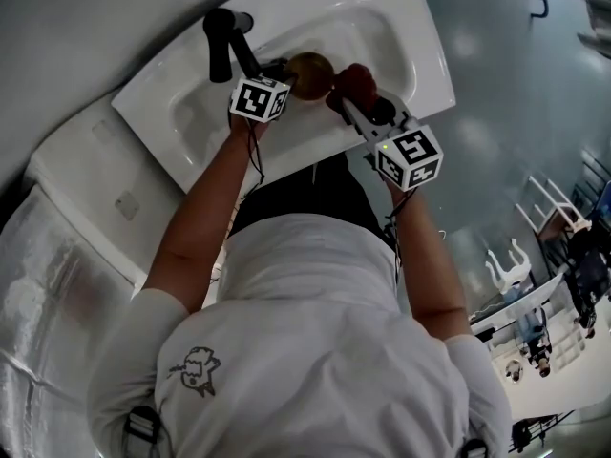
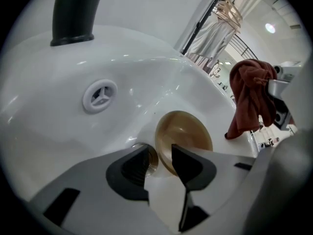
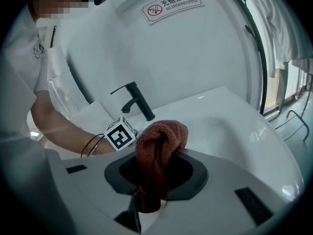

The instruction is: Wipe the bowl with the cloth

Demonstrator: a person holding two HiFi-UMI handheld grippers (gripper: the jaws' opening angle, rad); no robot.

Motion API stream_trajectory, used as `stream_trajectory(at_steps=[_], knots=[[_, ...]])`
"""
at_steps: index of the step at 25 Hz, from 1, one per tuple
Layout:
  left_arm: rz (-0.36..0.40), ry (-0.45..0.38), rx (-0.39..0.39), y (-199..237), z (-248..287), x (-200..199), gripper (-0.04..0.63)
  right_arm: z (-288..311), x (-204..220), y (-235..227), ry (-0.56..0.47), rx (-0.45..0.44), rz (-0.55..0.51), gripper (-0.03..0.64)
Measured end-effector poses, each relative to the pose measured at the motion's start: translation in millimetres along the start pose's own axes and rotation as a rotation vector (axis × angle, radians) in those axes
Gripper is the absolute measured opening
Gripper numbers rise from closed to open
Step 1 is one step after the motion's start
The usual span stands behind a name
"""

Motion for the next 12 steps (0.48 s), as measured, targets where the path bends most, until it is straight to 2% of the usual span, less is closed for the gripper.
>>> stream_trajectory(at_steps=[3, 7, 12], knots=[[-0.012, 0.000, -0.026, -1.4, 4.0, -0.2, 0.127, -2.5, 0.0, -0.6, -0.002, -0.004, 0.002, 0.110], [0.011, -0.011, -0.092, -4.9, 4.1, -4.1, 0.066, -9.0, 0.5, -0.8, 0.000, -0.009, -0.004, 0.110], [-0.020, -0.052, -0.128, -14.3, -0.6, -11.9, 0.023, -20.8, -1.1, -0.5, 0.002, -0.022, -0.023, 0.110]])
Point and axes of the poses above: the fingertips, and each gripper's own axes: z forward along the fingers, y to its left, x out of its underside, the point moved 4 cm from there along -z, backward along the fingers, and after that the axes turned 13 degrees about z, right-handed, at the moved point
